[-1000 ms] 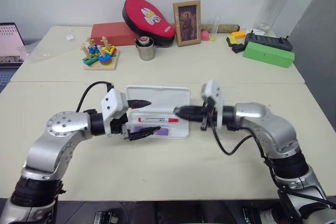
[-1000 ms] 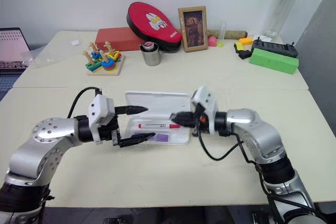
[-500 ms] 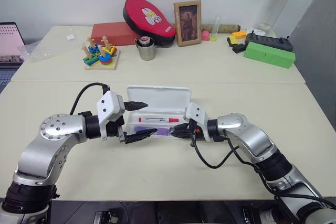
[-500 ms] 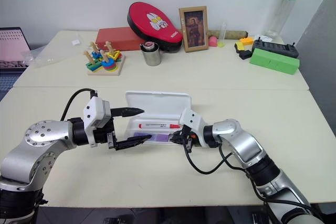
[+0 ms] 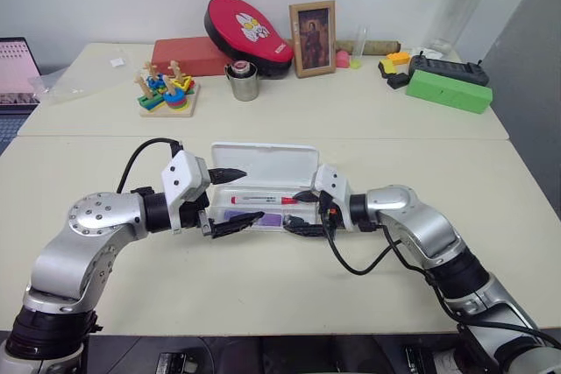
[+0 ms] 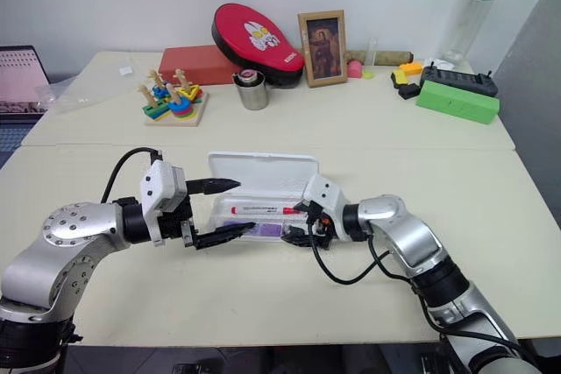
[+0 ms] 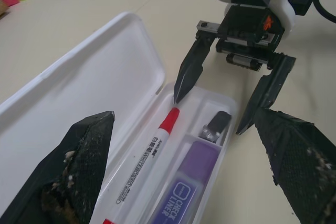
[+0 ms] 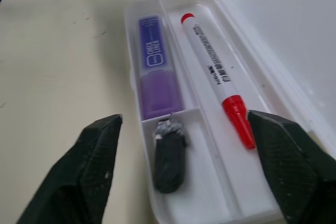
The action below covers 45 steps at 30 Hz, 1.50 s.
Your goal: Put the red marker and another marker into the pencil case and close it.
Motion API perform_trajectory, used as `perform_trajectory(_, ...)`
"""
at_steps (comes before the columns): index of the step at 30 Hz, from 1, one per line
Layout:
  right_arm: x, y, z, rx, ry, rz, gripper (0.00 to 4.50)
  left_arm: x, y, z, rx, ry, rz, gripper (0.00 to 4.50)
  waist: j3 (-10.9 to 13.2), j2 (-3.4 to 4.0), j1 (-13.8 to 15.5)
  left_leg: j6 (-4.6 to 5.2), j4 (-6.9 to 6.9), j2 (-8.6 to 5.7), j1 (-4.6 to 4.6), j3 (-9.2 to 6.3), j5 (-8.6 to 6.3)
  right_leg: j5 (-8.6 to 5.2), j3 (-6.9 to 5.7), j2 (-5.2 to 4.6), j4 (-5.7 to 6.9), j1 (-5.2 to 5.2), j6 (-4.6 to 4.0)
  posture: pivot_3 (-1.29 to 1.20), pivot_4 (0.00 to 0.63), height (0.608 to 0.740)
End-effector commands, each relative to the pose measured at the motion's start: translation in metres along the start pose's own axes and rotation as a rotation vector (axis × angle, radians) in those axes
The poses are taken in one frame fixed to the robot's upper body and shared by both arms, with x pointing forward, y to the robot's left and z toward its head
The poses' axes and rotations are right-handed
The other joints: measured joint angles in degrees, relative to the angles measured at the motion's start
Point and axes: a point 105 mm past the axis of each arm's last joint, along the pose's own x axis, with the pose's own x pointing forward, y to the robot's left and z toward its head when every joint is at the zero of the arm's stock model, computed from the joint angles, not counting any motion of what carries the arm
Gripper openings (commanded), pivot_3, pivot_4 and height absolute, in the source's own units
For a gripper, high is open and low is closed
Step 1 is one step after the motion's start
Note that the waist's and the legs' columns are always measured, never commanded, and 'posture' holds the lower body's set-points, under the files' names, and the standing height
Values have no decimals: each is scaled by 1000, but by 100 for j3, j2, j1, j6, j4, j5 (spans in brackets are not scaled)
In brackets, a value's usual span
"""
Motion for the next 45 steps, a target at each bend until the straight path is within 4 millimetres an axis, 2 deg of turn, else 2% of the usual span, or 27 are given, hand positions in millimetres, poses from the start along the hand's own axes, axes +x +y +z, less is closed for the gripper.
perform_trajectory(1,-6,-6,18,-35,-57,3,4419,-7,-3,15,20,-53,38,4500,0,0,0,0,0,0,0,0,0,0,0,0,0,0,0,0,150,740)
perform_trajectory(4,-12,-4,39,-16,-156,50,4419,-14,-2,16,3,-64,79,4500,0,0,0,0,0,0,0,0,0,0,0,0,1,0,0,0,150,740)
perform_trajectory(6,-21,-4,64,22,-274,86,4419,-19,-2,19,-14,-85,114,4500,0,0,-3,0,0,0,0,0,0,0,0,0,4,0,0,0,150,740)
perform_trajectory(8,-27,-17,84,48,-352,50,4141,-26,0,21,-32,-107,158,4500,0,0,-4,0,1,1,1,0,0,0,0,0,6,0,0,0,150,740)
perform_trajectory(11,-31,-50,110,95,-418,-73,3543,-41,9,25,-58,-157,263,4500,1,-1,-35,0,2,1,1,1,0,1,1,0,13,-1,-1,0,150,740)
perform_trajectory(16,-22,-85,143,119,-426,-199,2237,-61,17,36,-102,-254,371,4500,1,-1,-24,-1,4,2,5,-5,1,-2,-5,3,34,-6,-6,0,150,740)
perform_trajectory(18,-11,-95,142,109,-356,-255,1818,-66,19,39,-114,-278,400,4500,1,-1,-15,-1,4,2,4,-4,1,-2,-4,2,35,-8,-6,0,150,740)
perform_trajectory(20,4,-97,128,64,-233,-272,1328,-68,19,40,-119,-285,412,4500,0,-2,-17,-1,3,1,4,-3,1,-2,-4,1,34,-9,-6,0,150,740)
perform_trajectory(23,16,-93,115,39,-163,-239,552,-70,12,43,-130,-297,387,4500,0,-2,-21,-1,1,1,4,-4,1,-3,-5,1,31,-8,-7,0,150,740)
perform_trajectory(26,19,-88,107,26,-133,-217,71,-74,10,44,-138,-298,384,4500,1,-1,-15,-1,0,1,2,-4,1,-3,-5,1,33,-11,-7,0,150,740)
perform_trajectory(34,21,-70,95,-8,-94,-136,71,-76,12,42,-135,-272,385,4500,0,-1,-19,-2,1,1,3,-5,1,-3,-7,2,35,-10,-8,0,150,740)
perform_trajectory(40,20,-35,87,-76,-77,12,71,-72,11,39,-137,-239,348,4500,0,-2,-19,-2,0,2,3,-5,1,-4,-7,3,35,-10,-9,0,150,740)
perform_trajectory(43,23,-9,66,-114,-14,105,71,-68,3,32,-144,-182,297,4500,-2,-4,-20,-2,0,3,4,-5,1,-4,-7,3,35,-9,-9,0,150,740)
perform_trajectory(45,28,-1,50,-115,37,117,71,-67,1,28,-150,-160,279,4500,-1,-4,-30,-2,0,4,5,-5,1,-5,-7,4,34,-9,-11,0,150,740)
